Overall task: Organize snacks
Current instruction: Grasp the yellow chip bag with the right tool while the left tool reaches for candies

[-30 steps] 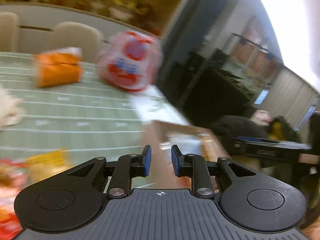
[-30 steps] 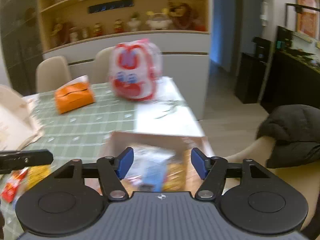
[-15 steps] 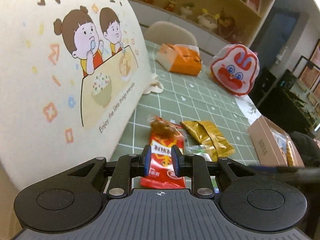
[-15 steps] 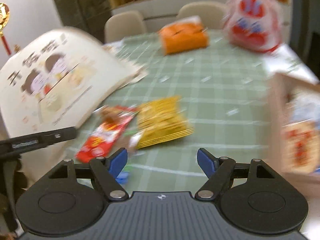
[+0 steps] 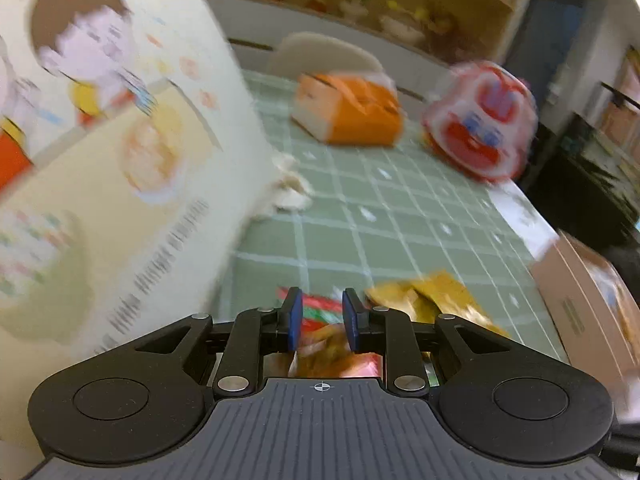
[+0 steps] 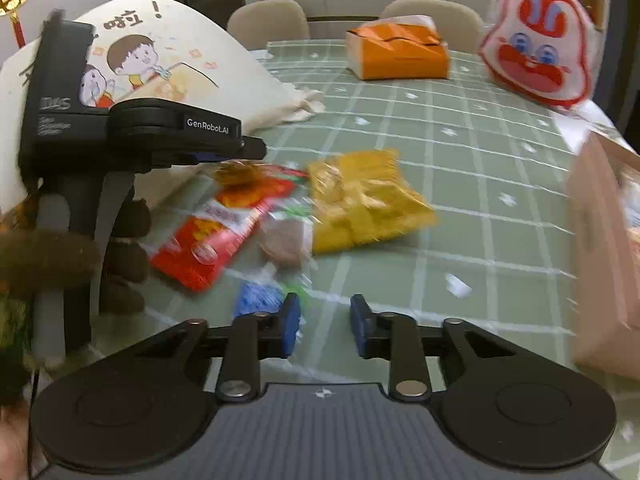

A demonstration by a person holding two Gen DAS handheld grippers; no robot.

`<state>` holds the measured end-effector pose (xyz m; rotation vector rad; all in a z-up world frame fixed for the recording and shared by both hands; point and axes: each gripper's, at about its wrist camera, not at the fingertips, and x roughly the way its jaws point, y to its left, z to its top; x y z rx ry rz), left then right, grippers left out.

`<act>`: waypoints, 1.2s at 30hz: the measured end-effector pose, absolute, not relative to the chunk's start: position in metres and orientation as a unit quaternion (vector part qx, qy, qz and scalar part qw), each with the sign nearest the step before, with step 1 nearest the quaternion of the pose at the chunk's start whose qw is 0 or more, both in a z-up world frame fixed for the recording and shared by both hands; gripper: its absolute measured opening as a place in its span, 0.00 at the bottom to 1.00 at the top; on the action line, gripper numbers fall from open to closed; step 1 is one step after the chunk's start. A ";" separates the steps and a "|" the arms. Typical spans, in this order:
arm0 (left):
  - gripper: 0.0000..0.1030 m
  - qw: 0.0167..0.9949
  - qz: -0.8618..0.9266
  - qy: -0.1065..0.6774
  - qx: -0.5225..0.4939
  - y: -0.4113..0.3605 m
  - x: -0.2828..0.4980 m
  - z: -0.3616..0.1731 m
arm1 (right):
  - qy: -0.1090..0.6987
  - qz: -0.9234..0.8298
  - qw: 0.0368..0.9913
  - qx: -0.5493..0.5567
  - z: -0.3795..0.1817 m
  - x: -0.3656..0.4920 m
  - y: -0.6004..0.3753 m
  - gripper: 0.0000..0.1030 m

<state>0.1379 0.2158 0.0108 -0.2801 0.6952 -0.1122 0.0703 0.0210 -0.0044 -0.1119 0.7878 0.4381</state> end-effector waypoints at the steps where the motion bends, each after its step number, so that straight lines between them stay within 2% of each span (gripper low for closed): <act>1: 0.25 0.930 -0.065 0.338 -0.131 0.213 0.134 0.011 | 0.378 0.206 0.901 -0.058 -0.006 0.065 0.014 0.25; 7: 0.25 0.908 -0.142 0.358 -0.165 0.198 0.104 0.008 | 0.362 0.179 0.914 -0.035 -0.004 0.046 -0.023 0.25; 8: 0.25 0.903 -0.148 0.360 -0.179 0.198 0.098 0.007 | 0.359 0.182 0.915 -0.027 -0.002 0.046 -0.025 0.28; 10: 0.25 0.891 -0.159 0.369 -0.212 0.201 0.087 0.005 | 0.352 0.189 0.916 -0.018 0.002 0.044 -0.026 0.44; 11: 0.25 0.882 -0.165 0.378 -0.227 0.203 0.083 0.004 | 0.348 0.192 0.918 -0.017 0.003 0.043 -0.025 0.57; 12: 0.25 0.875 -0.168 0.386 -0.240 0.205 0.077 0.002 | 0.343 0.194 0.919 -0.018 0.004 0.041 -0.022 0.65; 15: 0.25 0.873 -0.156 0.387 -0.252 0.215 0.061 0.002 | 0.338 0.203 0.919 -0.029 0.004 0.041 -0.009 0.66; 23: 0.25 0.912 -0.077 0.329 -0.232 0.243 0.042 0.031 | 0.342 0.207 0.917 -0.006 0.010 0.074 0.027 0.70; 25: 0.25 0.917 -0.081 0.329 -0.211 0.239 0.040 0.032 | 0.321 0.203 0.925 -0.005 0.016 0.093 0.033 0.75; 26: 0.25 0.918 -0.085 0.333 -0.198 0.235 0.039 0.032 | 0.310 0.203 0.929 -0.020 0.019 0.105 0.038 0.84; 27: 0.25 0.919 -0.085 0.336 -0.188 0.232 0.038 0.032 | 0.307 0.200 0.930 -0.035 0.020 0.117 0.042 0.86; 32: 0.25 0.925 -0.059 0.337 -0.162 0.230 0.025 0.030 | 0.356 0.190 0.912 -0.077 0.008 0.177 0.064 0.86; 36: 0.25 0.921 -0.067 0.338 -0.182 0.231 0.012 0.022 | 0.378 0.197 0.902 -0.064 -0.006 0.184 0.059 0.85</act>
